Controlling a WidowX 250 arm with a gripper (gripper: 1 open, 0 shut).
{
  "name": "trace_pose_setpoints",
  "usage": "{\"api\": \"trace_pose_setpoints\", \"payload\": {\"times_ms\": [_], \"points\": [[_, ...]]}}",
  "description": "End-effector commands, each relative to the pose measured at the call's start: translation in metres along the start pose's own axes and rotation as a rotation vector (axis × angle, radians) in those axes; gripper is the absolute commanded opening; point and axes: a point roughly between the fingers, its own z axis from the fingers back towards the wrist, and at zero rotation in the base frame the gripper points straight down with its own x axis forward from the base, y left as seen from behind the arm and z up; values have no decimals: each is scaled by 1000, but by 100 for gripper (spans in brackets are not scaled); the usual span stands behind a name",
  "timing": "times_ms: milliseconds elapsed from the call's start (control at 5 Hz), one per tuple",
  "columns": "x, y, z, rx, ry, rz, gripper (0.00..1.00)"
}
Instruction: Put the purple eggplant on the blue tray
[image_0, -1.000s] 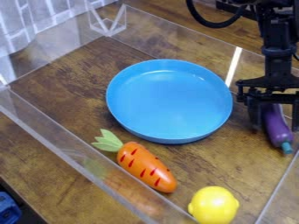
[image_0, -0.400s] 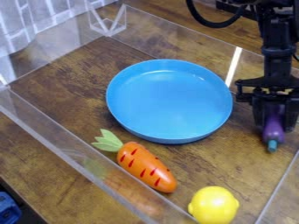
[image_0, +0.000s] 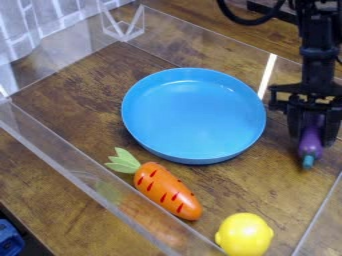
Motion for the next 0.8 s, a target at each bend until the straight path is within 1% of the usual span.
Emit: {"api": "trace_pose_setpoints", "payload": {"times_ms": [0,200,400,600], "points": [[2,-5,72,-6,-121,-51,0],[-3,-2,86,31,-113,-71,0],[-11,5,103,75,-103,-94,0],[-24,14,127,105,-110,-107,0]]}}
